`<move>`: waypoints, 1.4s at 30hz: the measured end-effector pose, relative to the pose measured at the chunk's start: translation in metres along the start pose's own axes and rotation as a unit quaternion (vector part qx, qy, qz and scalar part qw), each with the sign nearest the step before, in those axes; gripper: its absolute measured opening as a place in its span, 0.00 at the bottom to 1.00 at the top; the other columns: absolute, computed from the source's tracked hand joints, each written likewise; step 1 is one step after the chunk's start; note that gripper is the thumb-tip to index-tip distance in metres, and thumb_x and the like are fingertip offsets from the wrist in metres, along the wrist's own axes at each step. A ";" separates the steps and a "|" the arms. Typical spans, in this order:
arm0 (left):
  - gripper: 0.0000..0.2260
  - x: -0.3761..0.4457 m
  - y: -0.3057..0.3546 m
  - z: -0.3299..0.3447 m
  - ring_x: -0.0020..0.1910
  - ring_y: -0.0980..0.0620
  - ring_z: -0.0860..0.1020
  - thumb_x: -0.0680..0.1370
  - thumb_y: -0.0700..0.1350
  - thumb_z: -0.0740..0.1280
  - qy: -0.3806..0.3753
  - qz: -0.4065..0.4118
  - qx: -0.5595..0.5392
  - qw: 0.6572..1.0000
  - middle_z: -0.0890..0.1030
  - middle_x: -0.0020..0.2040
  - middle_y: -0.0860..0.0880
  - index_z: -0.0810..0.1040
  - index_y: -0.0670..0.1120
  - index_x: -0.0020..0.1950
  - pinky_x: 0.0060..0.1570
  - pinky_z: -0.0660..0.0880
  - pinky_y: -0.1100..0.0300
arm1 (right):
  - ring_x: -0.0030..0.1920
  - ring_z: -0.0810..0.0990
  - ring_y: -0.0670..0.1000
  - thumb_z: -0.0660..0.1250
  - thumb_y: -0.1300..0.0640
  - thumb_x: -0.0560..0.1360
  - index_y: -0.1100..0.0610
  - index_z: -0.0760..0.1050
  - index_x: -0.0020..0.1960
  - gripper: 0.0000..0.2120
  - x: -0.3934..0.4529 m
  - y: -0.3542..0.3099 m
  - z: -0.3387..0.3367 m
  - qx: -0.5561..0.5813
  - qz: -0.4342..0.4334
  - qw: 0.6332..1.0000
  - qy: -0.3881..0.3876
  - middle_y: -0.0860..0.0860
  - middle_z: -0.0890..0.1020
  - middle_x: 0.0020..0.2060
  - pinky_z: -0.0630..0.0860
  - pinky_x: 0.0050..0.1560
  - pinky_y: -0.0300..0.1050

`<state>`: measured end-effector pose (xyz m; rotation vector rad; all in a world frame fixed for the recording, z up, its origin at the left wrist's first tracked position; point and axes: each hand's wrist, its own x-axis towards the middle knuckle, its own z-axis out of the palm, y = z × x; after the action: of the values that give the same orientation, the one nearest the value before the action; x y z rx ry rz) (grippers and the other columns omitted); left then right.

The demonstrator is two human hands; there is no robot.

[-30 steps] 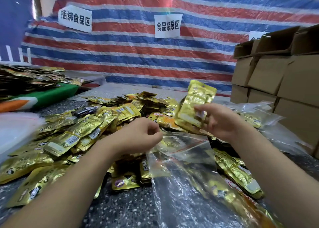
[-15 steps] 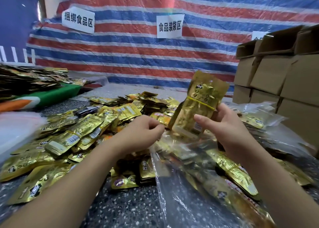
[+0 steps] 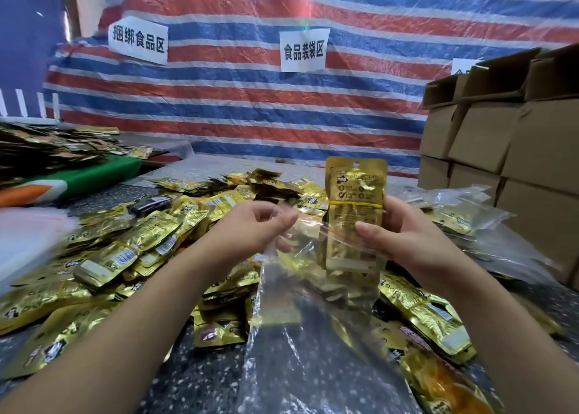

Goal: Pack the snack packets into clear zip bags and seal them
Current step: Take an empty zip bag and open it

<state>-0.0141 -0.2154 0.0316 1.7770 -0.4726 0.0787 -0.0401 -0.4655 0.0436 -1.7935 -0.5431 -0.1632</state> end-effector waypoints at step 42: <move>0.15 -0.009 0.007 0.015 0.37 0.50 0.84 0.79 0.48 0.64 -0.044 -0.008 -0.035 0.998 0.86 0.39 0.44 0.83 0.38 0.46 0.46 0.80 0.48 | 0.53 0.84 0.53 0.71 0.60 0.70 0.28 0.57 0.71 0.42 -0.012 -0.017 0.011 -0.145 -0.017 0.979 -0.141 0.50 0.79 0.58 0.83 0.49 0.49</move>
<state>-0.0275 -0.2288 0.0313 1.7195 -0.5173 -0.0272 -0.0604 -0.4549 0.0508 -2.1078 -0.7836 -0.0087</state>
